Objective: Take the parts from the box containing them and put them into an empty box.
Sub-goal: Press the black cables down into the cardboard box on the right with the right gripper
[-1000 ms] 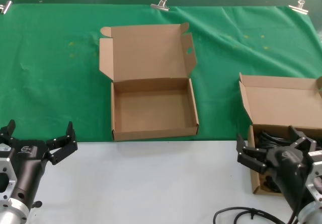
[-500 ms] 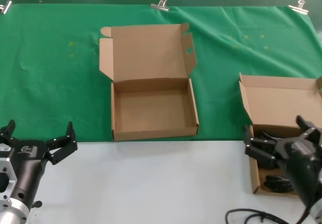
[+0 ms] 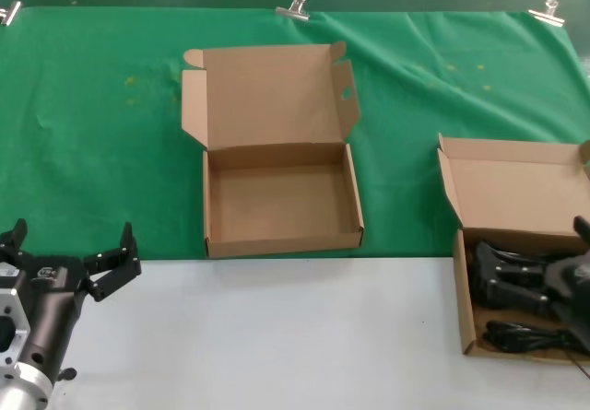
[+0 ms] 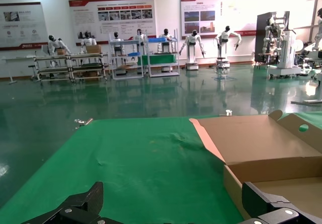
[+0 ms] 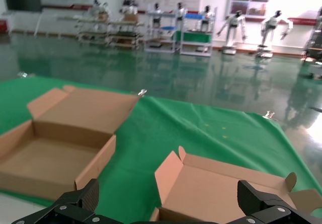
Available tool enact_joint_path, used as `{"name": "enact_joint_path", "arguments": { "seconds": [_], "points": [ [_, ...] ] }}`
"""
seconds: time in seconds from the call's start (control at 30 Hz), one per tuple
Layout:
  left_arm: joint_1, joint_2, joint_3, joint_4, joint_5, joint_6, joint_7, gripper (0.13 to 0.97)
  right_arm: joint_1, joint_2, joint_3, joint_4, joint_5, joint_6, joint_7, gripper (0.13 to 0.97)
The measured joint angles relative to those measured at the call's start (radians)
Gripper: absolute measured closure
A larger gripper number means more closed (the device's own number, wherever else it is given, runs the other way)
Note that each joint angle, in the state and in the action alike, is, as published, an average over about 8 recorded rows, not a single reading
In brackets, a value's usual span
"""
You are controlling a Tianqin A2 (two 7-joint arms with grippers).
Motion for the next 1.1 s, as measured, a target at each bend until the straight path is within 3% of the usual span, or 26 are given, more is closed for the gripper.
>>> {"name": "enact_joint_path", "arguments": {
  "seconds": [0.5, 0.83, 0.93, 1.1],
  "points": [
    [0.000, 0.000, 0.000, 0.000, 0.000, 0.000, 0.000, 0.132, 0.221, 0.305, -0.256, -0.079, 0.082, -0.090, -0.023, 0.129],
    [0.000, 0.000, 0.000, 0.000, 0.000, 0.000, 0.000, 0.132, 0.497, 0.419, -0.545, -0.117, 0.152, -0.111, -0.076, 0.129],
    [0.000, 0.000, 0.000, 0.000, 0.000, 0.000, 0.000, 0.132, 0.584, 0.444, -0.635, -0.127, 0.114, -0.154, -0.038, 0.129],
    [0.000, 0.000, 0.000, 0.000, 0.000, 0.000, 0.000, 0.132, 0.697, 0.471, -0.735, -0.153, -0.063, -0.273, 0.119, 0.129]
  ]
}}
